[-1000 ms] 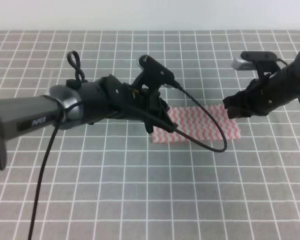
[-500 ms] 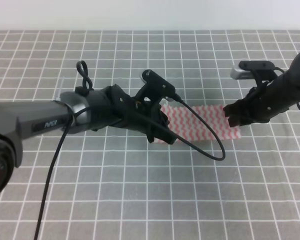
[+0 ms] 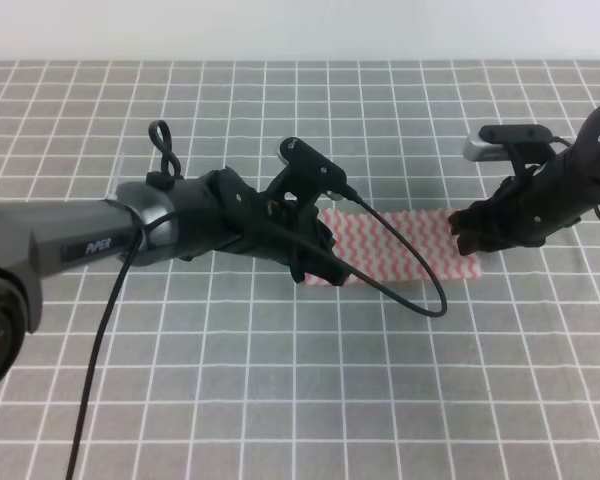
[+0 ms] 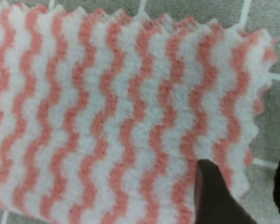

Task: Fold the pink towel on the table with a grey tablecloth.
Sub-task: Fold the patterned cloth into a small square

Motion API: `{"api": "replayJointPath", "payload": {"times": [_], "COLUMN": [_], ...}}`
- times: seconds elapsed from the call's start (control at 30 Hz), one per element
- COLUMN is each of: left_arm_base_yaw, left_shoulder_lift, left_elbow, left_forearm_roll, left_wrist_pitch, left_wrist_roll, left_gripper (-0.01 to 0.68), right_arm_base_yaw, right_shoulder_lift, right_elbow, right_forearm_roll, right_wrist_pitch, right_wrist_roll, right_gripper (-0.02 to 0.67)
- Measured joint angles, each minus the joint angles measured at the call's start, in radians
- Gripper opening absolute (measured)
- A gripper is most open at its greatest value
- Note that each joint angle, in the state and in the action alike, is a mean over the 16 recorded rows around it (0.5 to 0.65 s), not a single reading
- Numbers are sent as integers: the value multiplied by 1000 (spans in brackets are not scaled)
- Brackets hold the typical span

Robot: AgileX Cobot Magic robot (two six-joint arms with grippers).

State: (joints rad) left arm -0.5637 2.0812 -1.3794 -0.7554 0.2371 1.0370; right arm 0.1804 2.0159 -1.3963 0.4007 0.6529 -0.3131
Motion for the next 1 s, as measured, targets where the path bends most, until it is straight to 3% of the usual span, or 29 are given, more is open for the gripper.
{"api": "replayJointPath", "payload": {"times": [0.67,1.0], "left_arm_base_yaw": [1,1], "left_shoulder_lift": [1,0], "left_elbow": [0,0], "left_forearm_roll": [0,0], "left_wrist_pitch": [1,3], "left_wrist_roll": [0,0], "left_gripper": [-2,-2], "right_arm_base_yaw": [0,-2], "right_shoulder_lift": [38,50], "right_elbow": [-3,-34], "right_forearm_roll": [73,76], "right_wrist_pitch": [21,48], "right_wrist_roll": [-3,-3], "right_gripper": [256,147]}}
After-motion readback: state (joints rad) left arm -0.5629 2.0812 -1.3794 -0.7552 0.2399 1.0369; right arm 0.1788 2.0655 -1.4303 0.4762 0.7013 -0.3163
